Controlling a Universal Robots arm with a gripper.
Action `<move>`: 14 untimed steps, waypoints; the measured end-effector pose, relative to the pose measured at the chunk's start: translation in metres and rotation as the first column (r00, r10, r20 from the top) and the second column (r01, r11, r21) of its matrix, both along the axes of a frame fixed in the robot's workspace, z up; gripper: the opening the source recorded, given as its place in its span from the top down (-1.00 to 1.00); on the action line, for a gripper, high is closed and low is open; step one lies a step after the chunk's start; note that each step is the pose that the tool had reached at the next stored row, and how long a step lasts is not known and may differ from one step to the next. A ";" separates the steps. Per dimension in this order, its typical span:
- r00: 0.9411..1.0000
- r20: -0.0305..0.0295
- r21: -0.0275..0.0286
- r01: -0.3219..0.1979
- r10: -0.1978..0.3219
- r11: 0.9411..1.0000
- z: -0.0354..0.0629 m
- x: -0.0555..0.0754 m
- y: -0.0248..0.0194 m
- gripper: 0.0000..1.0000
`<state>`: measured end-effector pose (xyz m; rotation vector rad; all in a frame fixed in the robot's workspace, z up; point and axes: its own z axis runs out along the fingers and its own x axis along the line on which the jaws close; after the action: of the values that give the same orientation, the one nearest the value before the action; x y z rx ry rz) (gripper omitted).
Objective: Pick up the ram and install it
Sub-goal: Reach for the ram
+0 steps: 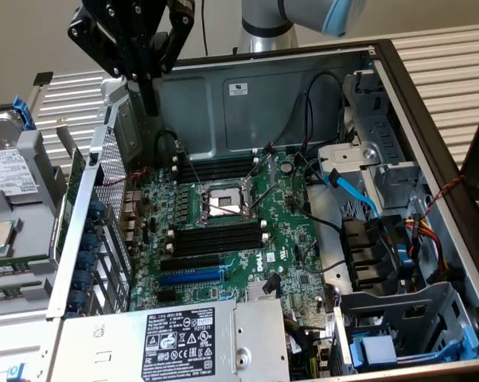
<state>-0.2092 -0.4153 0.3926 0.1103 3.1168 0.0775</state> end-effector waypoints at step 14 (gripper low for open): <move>1.000 0.000 0.001 0.000 0.000 1.000 0.0000 -0.064 -0.0077 0.79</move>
<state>-0.2729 -0.4230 0.3926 0.1105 3.1168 0.0788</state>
